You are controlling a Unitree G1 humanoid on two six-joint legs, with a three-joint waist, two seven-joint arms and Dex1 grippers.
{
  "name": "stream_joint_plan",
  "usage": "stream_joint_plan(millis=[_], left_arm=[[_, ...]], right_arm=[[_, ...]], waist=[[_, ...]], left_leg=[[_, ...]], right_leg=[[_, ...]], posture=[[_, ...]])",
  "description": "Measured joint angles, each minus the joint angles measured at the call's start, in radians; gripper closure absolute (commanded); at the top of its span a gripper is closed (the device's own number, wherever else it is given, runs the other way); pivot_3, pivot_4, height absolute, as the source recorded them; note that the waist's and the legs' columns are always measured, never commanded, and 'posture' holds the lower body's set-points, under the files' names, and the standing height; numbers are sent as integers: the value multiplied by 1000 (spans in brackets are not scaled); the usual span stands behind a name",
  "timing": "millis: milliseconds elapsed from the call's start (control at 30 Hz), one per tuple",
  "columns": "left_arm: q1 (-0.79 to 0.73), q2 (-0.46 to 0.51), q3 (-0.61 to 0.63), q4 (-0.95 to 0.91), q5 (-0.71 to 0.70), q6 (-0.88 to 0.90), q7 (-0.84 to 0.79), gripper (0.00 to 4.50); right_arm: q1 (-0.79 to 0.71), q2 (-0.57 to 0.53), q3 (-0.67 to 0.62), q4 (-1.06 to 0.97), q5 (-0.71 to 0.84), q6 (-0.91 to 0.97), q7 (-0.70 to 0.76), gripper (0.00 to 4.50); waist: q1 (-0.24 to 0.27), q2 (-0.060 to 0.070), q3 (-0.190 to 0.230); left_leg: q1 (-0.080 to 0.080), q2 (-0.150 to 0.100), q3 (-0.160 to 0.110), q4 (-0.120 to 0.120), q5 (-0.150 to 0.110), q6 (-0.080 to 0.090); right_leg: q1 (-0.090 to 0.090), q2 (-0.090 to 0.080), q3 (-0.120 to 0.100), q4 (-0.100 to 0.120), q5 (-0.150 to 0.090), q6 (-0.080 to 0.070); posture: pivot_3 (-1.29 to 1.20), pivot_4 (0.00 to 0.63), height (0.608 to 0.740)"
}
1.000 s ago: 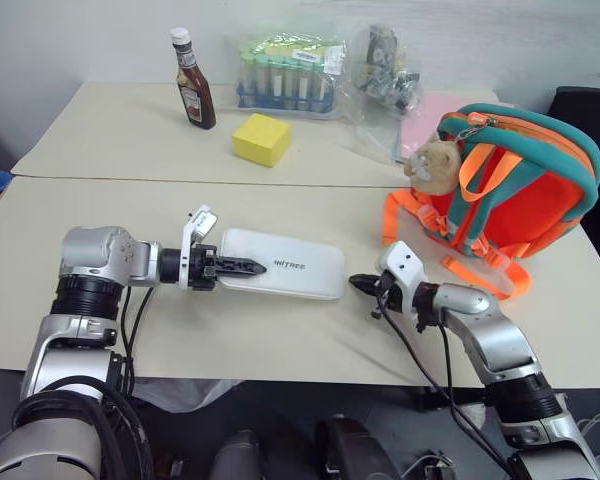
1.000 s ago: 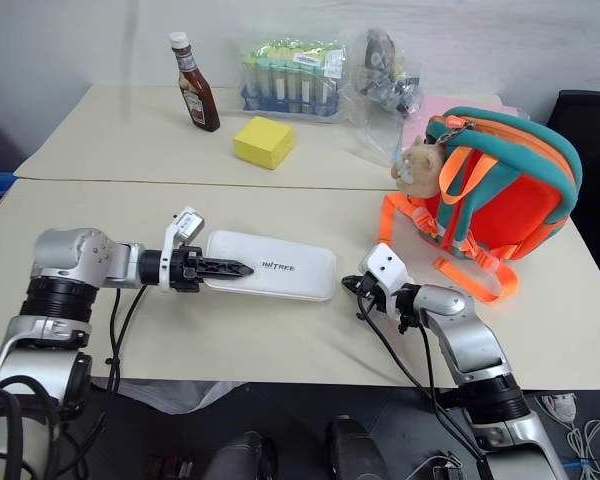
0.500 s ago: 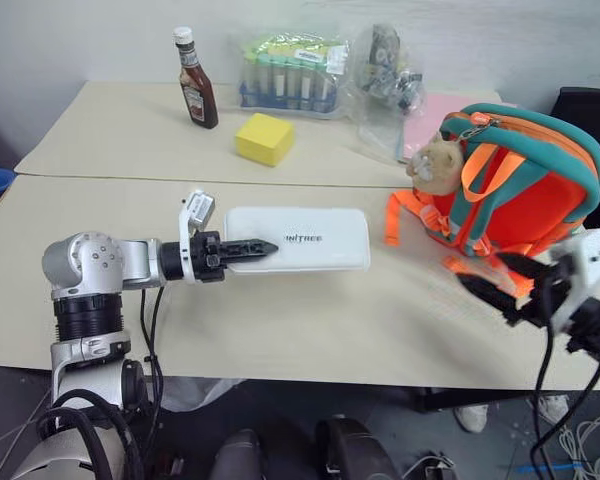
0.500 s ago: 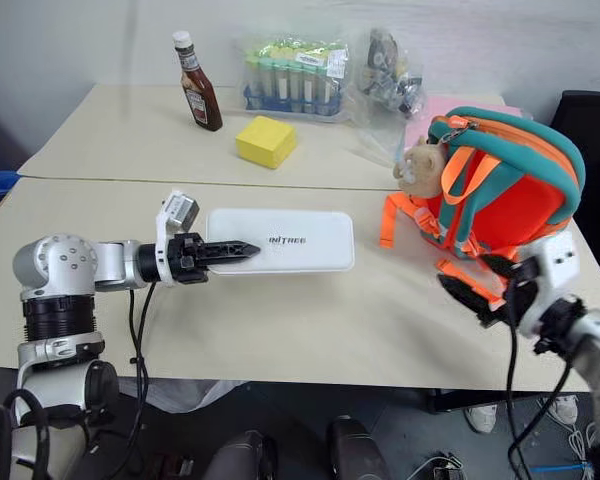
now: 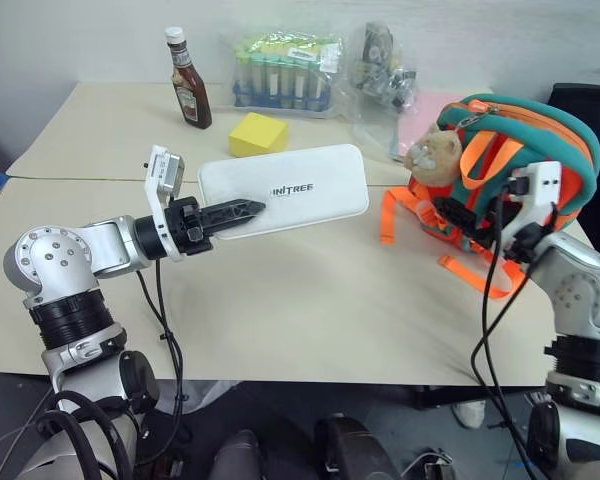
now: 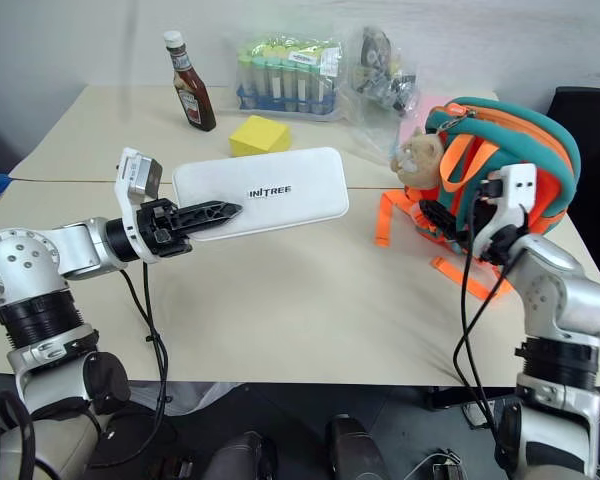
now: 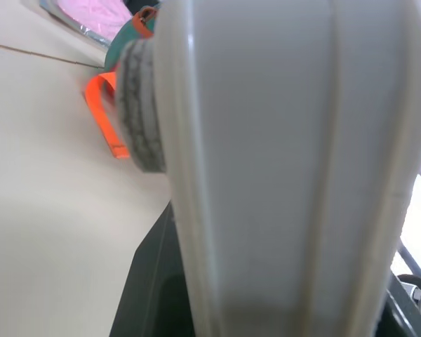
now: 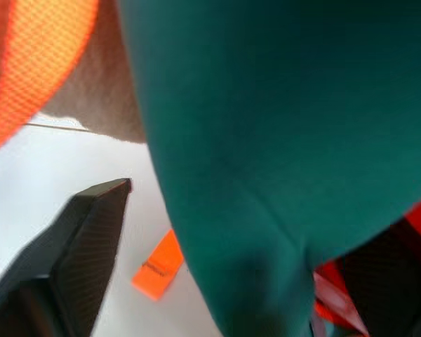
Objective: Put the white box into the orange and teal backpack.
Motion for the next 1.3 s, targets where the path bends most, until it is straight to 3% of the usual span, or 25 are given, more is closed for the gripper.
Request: stream_joint_plan(millis=[300,333,567,667,900,1000,1167,1300], left_arm=[[29,-8,89,-48,-38,-37,125,3169],[29,-8,95,-48,-38,-52,139,3169],[1,49,78,-29,-53,-119,131,3169],[-33,103,42,12,-51,-180,90,3169],[-97,129,-29,82,-78,-240,1,3169],[-99,128,-63,68,-92,-279,-44,3169],[-50,162,-181,-9,-85,-372,-169,3169],[-41,200,-303,-12,-1,-523,-283,3169]], right_arm=[[-3,0,6,16,17,-33,48,4401],[-3,0,8,8,26,-30,57,4484],[4,-55,37,-250,231,149,208,4484],[22,-148,22,-409,437,304,287,4484],[37,-330,-94,-498,856,498,351,4484],[140,-392,-134,-532,899,514,382,4484],[295,-435,-138,-561,841,487,439,4484],[336,-447,-159,-480,820,483,457,4484]], waist=[[-1,0,0],[-1,0,0],[0,1,1],[1,1,1],[6,0,1],[8,0,1],[7,0,1],[10,0,1]], left_leg=[[0,0,0,0,0,0],[0,0,0,0,0,0],[0,1,0,-1,1,-1],[0,1,-1,-2,1,-1],[-1,0,-1,-1,0,-1],[-1,0,-1,-1,0,0],[-1,0,-1,-1,0,0],[-1,0,-1,0,0,0]], right_leg=[[0,0,0,1,0,0],[0,0,0,0,0,0],[-1,0,-1,0,0,0],[0,0,-1,-1,0,0],[0,0,-1,-2,0,0],[1,0,-1,-3,0,0],[1,0,-1,-3,0,0],[1,0,-1,-3,0,0]], posture=[[0,150,740],[0,150,740],[0,150,740],[0,150,740],[0,150,740],[0,150,740],[0,150,740],[0,150,740]])
